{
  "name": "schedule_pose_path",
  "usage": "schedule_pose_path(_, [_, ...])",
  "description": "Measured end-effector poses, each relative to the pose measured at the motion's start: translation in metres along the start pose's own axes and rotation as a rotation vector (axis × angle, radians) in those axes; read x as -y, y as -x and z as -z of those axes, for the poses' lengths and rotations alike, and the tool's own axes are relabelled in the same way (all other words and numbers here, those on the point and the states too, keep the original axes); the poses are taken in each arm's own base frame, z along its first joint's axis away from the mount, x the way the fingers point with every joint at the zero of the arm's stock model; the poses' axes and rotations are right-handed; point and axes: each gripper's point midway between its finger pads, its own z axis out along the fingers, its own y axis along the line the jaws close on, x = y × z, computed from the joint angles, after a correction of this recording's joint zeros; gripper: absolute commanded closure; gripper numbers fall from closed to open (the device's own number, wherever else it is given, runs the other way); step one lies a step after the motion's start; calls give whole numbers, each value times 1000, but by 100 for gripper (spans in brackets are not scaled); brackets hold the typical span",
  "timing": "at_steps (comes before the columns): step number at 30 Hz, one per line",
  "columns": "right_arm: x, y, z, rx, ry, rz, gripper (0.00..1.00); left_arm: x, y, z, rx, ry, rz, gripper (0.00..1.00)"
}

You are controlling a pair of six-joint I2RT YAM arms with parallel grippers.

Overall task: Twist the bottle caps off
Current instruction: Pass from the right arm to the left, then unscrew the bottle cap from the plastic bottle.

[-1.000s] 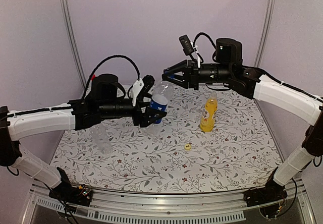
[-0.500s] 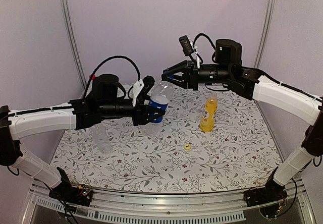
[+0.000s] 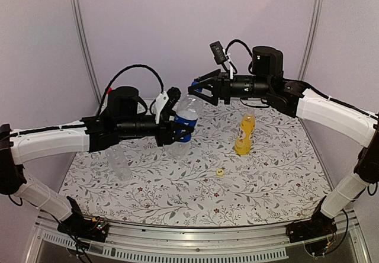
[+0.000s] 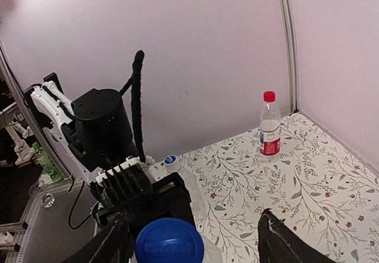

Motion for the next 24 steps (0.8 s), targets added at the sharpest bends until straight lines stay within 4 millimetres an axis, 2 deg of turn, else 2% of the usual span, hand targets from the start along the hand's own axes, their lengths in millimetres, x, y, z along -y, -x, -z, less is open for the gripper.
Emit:
schedule_pose_path(4, [3, 2, 0, 8, -17, -17, 11, -1, 0, 0, 0, 5, 2, 59])
schedule_pose_path(8, [7, 4, 1, 17, -41, -26, 7, -2, 0, 0, 0, 11, 3, 58])
schedule_pose_path(24, [24, 29, 14, 74, -198, -61, 4, -8, 0, 0, -2, 47, 7, 59])
